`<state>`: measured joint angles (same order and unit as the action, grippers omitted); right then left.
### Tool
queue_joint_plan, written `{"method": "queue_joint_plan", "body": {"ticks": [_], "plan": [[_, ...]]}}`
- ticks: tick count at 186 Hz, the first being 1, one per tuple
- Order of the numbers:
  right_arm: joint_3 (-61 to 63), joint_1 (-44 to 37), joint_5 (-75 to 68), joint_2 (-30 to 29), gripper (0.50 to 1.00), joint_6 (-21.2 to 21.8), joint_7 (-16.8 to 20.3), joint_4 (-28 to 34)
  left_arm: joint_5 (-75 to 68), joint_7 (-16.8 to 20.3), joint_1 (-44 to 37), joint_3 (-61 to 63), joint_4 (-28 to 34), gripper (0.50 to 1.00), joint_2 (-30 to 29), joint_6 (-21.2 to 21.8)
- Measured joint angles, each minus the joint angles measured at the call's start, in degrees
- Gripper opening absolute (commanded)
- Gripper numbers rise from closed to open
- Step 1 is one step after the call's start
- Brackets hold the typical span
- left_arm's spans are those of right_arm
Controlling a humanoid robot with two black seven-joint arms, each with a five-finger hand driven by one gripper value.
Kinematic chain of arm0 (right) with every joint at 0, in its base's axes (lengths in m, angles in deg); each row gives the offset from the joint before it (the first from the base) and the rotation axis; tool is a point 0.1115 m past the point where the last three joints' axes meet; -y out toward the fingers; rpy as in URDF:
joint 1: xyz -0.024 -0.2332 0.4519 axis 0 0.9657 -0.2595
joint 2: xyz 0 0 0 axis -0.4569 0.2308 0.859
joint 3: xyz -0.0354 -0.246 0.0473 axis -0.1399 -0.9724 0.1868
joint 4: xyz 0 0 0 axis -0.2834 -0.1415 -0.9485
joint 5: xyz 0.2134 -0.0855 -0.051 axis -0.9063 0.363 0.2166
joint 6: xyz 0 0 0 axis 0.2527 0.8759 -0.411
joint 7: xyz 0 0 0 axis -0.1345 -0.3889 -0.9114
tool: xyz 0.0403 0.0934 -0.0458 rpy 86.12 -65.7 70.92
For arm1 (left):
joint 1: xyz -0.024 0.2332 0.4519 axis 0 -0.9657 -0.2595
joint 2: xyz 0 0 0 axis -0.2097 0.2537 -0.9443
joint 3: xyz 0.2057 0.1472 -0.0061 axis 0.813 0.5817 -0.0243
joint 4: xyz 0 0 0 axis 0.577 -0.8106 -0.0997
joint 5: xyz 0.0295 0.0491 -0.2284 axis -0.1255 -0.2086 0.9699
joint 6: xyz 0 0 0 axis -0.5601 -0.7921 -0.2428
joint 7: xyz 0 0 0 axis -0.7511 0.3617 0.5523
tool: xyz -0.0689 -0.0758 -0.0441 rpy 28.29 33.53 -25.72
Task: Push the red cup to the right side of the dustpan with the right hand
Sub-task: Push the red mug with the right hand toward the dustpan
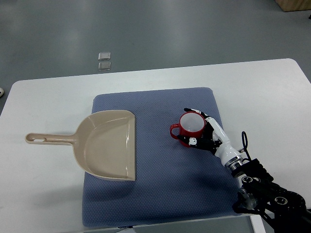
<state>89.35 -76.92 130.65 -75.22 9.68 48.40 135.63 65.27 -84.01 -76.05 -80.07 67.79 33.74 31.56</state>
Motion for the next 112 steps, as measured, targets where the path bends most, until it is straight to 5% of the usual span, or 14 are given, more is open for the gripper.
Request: {"method": "queue_joint_plan", "body": {"ticks": [112], "plan": [[-0.52,-0.21,0.07,-2.16,0.928,-0.59,0.00,0.00,0.00,0.01,0.00,0.00,0.00,1.000,0.00,0.00]]}}
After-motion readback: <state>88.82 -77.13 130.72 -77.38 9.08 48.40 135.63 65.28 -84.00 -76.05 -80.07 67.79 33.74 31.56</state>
